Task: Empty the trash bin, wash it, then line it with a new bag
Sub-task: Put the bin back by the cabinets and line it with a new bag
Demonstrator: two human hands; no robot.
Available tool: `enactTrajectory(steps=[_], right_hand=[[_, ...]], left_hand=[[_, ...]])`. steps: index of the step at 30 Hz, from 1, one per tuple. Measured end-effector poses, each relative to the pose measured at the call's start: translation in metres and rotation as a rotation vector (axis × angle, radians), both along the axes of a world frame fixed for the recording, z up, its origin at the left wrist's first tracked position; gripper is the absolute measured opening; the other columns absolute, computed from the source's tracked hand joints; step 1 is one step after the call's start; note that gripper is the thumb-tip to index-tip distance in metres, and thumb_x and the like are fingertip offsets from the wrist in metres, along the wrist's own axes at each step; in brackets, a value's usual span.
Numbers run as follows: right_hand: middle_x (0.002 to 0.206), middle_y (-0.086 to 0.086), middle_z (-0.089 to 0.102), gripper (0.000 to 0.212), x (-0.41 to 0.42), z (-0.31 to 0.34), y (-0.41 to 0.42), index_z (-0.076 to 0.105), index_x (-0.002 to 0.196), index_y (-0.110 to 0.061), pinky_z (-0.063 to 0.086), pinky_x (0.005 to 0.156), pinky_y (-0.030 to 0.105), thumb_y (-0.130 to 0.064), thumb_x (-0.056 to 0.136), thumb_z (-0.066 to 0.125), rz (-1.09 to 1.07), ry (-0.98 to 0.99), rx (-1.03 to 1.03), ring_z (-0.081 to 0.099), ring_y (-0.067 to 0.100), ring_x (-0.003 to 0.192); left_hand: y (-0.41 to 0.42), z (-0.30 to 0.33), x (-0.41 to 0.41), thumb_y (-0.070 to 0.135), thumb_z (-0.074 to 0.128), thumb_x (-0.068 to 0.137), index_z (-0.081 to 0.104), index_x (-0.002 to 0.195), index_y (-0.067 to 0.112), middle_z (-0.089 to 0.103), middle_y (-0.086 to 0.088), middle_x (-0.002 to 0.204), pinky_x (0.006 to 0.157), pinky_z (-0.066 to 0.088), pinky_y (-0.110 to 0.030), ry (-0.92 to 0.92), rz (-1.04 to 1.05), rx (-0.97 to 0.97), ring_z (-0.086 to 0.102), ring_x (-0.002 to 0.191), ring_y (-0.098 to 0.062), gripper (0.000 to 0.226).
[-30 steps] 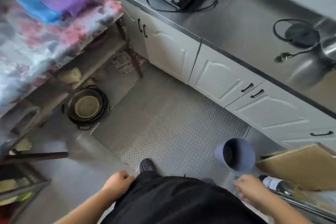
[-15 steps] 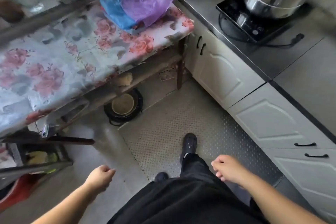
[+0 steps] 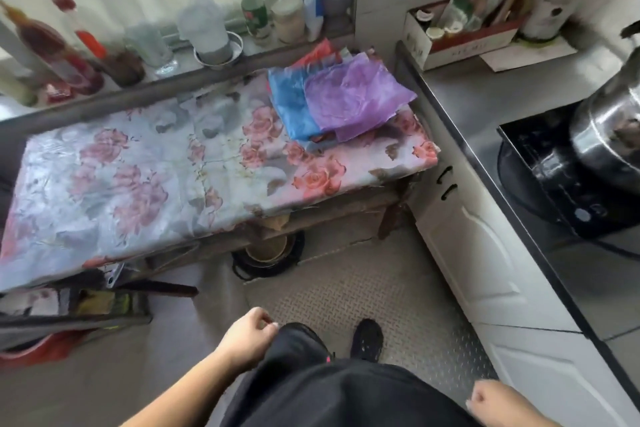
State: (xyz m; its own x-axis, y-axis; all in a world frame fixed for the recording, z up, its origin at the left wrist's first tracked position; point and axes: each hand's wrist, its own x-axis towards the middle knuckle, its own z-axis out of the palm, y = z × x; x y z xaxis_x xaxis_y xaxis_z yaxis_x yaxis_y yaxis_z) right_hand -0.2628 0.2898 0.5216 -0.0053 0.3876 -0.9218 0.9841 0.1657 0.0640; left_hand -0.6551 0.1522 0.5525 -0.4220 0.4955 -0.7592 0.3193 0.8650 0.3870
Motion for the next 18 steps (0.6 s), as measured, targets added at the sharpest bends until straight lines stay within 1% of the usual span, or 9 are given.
enactTrajectory(steps=[2,4,6,9,11,14,16,17,18], right_hand=[[0.075,-0.007,0.051,0.030,-0.030,0.010,0.036,0.041,0.067,-0.024,0.035,0.060,0.023,-0.036,0.091,0.053,-0.057,0.102,0.088,0.050,0.009,0.071],[0.075,-0.006,0.056,0.030,-0.076,0.024,0.074,0.046,0.068,-0.022,0.039,0.061,0.024,-0.034,0.094,0.055,-0.064,0.224,0.152,0.054,0.013,0.074],[0.077,-0.001,0.064,0.027,-0.127,0.036,0.115,0.054,0.073,-0.017,0.047,0.069,0.029,-0.031,0.095,0.057,-0.079,0.324,0.197,0.062,0.020,0.080],[0.083,0.004,0.072,0.024,-0.199,0.050,0.168,0.065,0.082,-0.011,0.053,0.077,0.035,-0.032,0.093,0.060,-0.171,0.466,0.302,0.065,0.023,0.078],[0.083,0.007,0.071,0.023,-0.247,0.060,0.199,0.066,0.084,-0.011,0.057,0.075,0.038,-0.032,0.092,0.064,-0.428,0.596,0.335,0.065,0.021,0.075],[0.084,0.012,0.060,0.026,-0.312,0.067,0.242,0.059,0.083,-0.011,0.057,0.066,0.032,-0.034,0.089,0.070,-0.892,0.767,0.335,0.059,0.020,0.071],[0.090,0.007,0.059,0.035,-0.344,0.065,0.268,0.059,0.088,-0.012,0.058,0.078,0.036,-0.043,0.083,0.076,-1.088,0.779,0.341,0.060,0.020,0.078],[0.094,0.004,0.060,0.042,-0.356,0.063,0.279,0.060,0.095,-0.013,0.058,0.081,0.038,-0.047,0.079,0.079,-1.177,0.777,0.328,0.062,0.020,0.085],[0.097,0.002,0.059,0.050,-0.367,0.060,0.288,0.059,0.105,-0.015,0.059,0.079,0.037,-0.050,0.076,0.081,-1.265,0.785,0.314,0.061,0.020,0.090]], left_hand=[[0.018,0.000,-0.005,0.029,0.055,0.093,0.062,0.097,0.018,0.072,-0.007,0.083,0.051,0.047,-0.026,-0.018,0.038,0.037,0.058,0.057,-0.018,0.014],[0.030,-0.006,-0.014,0.031,0.056,0.092,0.063,0.095,0.018,0.070,-0.004,0.085,0.060,0.048,-0.030,-0.026,0.035,0.034,0.058,0.065,-0.019,0.016],[0.038,-0.018,-0.025,0.031,0.056,0.092,0.064,0.091,0.018,0.069,-0.003,0.087,0.069,0.049,-0.034,-0.056,0.054,-0.001,0.058,0.072,-0.021,0.015],[0.043,-0.036,-0.048,0.033,0.056,0.093,0.058,0.079,0.025,0.068,0.001,0.091,0.079,0.047,-0.027,-0.069,-0.039,-0.107,0.061,0.087,-0.017,0.016],[0.052,-0.042,-0.072,0.034,0.054,0.093,0.055,0.075,0.022,0.065,0.001,0.089,0.078,0.045,-0.027,-0.059,-0.148,-0.154,0.058,0.087,-0.016,0.022],[0.072,-0.047,-0.115,0.033,0.052,0.095,0.058,0.081,0.018,0.067,-0.002,0.091,0.076,0.044,-0.030,-0.064,-0.171,-0.144,0.059,0.087,-0.020,0.021],[0.087,-0.048,-0.140,0.030,0.053,0.094,0.054,0.075,0.020,0.065,-0.002,0.085,0.069,0.042,-0.029,-0.075,-0.152,-0.128,0.057,0.079,-0.021,0.022],[0.094,-0.049,-0.151,0.029,0.053,0.094,0.052,0.072,0.020,0.063,-0.002,0.080,0.066,0.042,-0.029,-0.083,-0.146,-0.121,0.055,0.074,-0.022,0.024],[0.099,-0.050,-0.160,0.028,0.052,0.094,0.049,0.068,0.019,0.060,-0.002,0.075,0.064,0.041,-0.030,-0.093,-0.149,-0.115,0.053,0.072,-0.022,0.027]])
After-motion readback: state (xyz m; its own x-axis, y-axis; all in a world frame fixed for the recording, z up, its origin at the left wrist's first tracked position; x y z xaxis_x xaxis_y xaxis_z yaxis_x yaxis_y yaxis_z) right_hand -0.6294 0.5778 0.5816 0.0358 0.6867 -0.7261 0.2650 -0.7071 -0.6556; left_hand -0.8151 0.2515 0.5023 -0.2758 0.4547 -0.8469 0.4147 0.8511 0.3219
